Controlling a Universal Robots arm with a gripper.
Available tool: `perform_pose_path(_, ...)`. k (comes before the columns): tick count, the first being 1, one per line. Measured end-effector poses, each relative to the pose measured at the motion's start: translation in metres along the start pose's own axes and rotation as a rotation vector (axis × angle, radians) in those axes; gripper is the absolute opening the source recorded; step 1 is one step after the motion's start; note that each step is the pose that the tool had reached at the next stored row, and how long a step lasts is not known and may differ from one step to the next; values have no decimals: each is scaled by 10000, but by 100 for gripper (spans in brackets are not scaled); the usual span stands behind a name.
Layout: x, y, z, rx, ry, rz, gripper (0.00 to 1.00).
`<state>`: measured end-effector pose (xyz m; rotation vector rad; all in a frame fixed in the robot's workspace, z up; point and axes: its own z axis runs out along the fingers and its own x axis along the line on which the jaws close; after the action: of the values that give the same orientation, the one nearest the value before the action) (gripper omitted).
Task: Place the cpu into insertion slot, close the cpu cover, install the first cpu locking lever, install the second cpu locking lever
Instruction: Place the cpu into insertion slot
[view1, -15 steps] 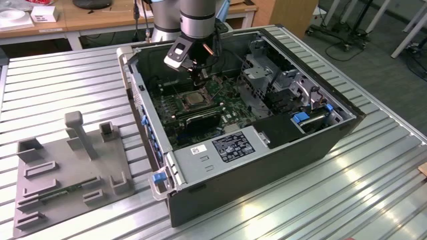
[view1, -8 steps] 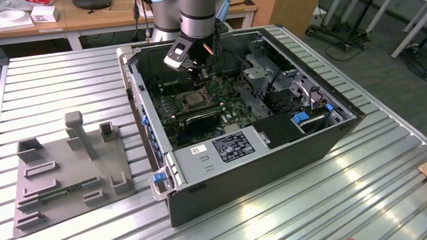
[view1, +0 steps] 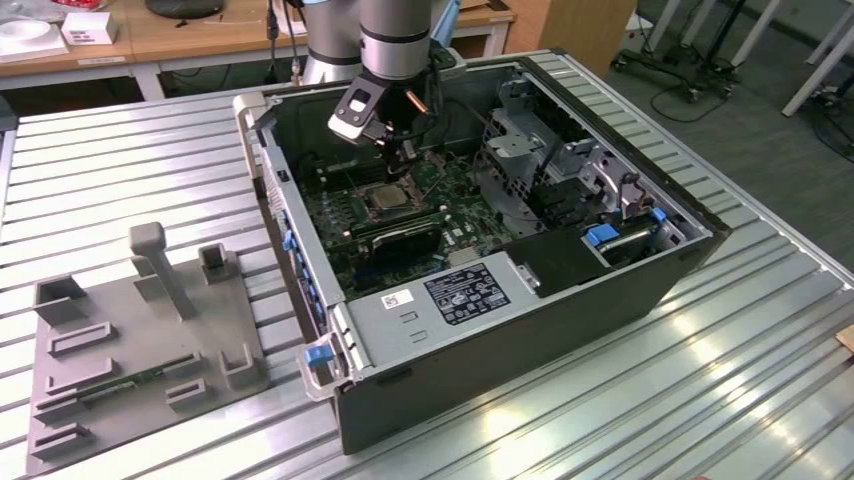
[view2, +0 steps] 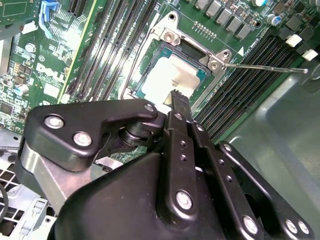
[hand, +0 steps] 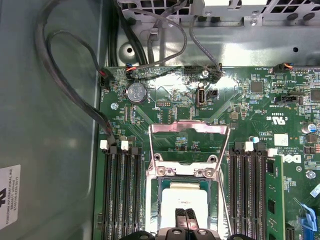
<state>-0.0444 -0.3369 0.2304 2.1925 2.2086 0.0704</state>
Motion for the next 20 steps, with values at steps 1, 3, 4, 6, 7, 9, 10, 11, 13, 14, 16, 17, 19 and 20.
perform_pose_path(1,0,-1,9,0,0,1,11)
perform_pose_path(3,0,-2,34,1,0,1,11)
perform_pose_path(4,-1,-2,39,0,-6,1,11)
perform_pose_path(6,-1,-2,44,1,-25,-2,11)
perform_pose_path(7,-1,-3,51,1,-26,-2,11)
perform_pose_path(9,-1,-3,57,2,-43,-2,11)
perform_pose_path(10,-1,-3,60,1,-45,-2,11)
perform_pose_path(11,-1,-4,70,1,-44,-2,11)
perform_pose_path(13,-1,-5,96,0,-45,-1,11)
perform_pose_path(14,-1,-6,108,1,-45,-2,11)
perform_pose_path(16,-2,-6,117,1,-48,-2,11)
perform_pose_path(17,-2,-7,117,2,-48,-2,11)
perform_pose_path(19,-2,-7,118,-2,34,3,11)
perform_pose_path(20,-2,-7,118,-6,166,10,11)
